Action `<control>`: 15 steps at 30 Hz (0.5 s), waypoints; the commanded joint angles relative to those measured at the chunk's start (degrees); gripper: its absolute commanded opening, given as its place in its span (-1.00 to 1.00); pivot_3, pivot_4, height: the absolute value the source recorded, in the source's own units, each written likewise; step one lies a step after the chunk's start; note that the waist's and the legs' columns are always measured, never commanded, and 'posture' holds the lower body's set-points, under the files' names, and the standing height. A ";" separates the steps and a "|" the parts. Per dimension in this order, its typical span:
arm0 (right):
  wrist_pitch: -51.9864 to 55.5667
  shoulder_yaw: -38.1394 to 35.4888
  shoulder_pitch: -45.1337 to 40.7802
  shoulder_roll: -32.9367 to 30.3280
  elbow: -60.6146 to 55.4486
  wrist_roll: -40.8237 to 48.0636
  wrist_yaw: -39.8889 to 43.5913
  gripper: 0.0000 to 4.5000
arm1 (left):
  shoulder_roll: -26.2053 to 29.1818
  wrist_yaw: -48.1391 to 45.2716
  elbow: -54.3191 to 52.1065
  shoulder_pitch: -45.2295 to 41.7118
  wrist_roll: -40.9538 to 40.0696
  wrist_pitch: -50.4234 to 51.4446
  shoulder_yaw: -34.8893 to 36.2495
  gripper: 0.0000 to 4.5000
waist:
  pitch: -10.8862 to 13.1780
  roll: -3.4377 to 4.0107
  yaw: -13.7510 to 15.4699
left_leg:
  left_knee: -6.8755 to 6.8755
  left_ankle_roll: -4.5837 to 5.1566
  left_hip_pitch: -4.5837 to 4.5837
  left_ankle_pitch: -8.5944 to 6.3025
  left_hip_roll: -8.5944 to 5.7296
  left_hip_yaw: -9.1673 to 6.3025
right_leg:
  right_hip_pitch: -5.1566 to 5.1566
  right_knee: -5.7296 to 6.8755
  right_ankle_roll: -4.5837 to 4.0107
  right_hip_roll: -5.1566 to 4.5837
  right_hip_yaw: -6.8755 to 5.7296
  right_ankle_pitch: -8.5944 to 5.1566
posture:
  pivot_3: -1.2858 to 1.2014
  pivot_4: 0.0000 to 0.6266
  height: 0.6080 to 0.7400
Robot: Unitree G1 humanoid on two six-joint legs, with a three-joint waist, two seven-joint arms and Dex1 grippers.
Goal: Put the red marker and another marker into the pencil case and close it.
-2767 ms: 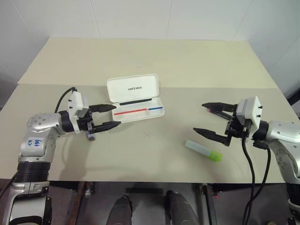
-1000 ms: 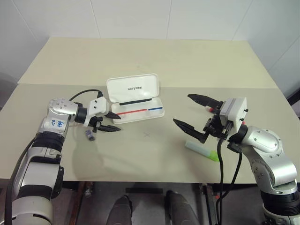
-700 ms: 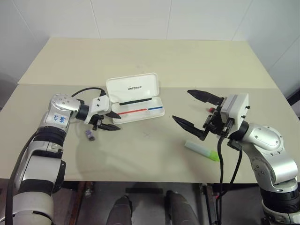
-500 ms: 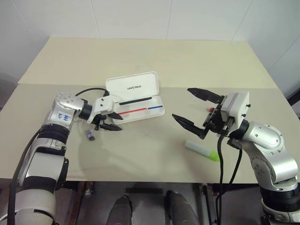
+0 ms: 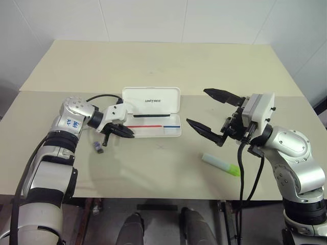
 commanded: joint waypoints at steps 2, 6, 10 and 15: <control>-0.46 -0.50 -1.00 -0.29 -0.34 1.28 0.70 1.00 | -0.59 -1.71 -7.77 1.19 -2.33 2.78 0.62 -0.99 | 0.00 0.00 0.00 | 0.00 0.00 0.00 0.00 0.00 0.00 | 0.00 0.01 0.00 0.00 0.00 0.00 | 0.03 -0.52 1.00; -0.14 -1.47 0.04 -1.31 0.19 1.65 1.75 1.00 | -1.07 -1.63 -21.83 5.70 -5.76 13.32 1.31 -0.99 | 0.00 0.00 0.02 | 0.00 0.00 -0.02 0.00 0.00 -0.01 | 0.00 0.02 0.01 -0.01 0.00 0.00 | 0.03 -0.52 1.00; 0.26 -2.52 1.31 -2.31 -0.33 2.28 2.06 1.00 | -0.27 -0.48 -33.02 10.37 -6.84 20.73 0.71 -0.99 | 0.00 0.00 -0.08 | 0.00 0.00 -0.03 0.00 0.00 -0.04 | -0.01 0.25 0.01 0.00 0.00 -0.01 | 0.03 -0.52 1.00; 1.33 -3.80 2.97 -3.48 -2.13 3.30 1.38 1.00 | 0.90 1.01 -42.18 16.55 -6.99 26.65 -0.27 -0.99 | 0.00 0.00 -0.32 | 0.01 -0.01 0.06 0.01 0.00 -0.04 | -0.02 0.20 -0.04 0.01 0.02 -0.04 | 0.03 -0.52 1.00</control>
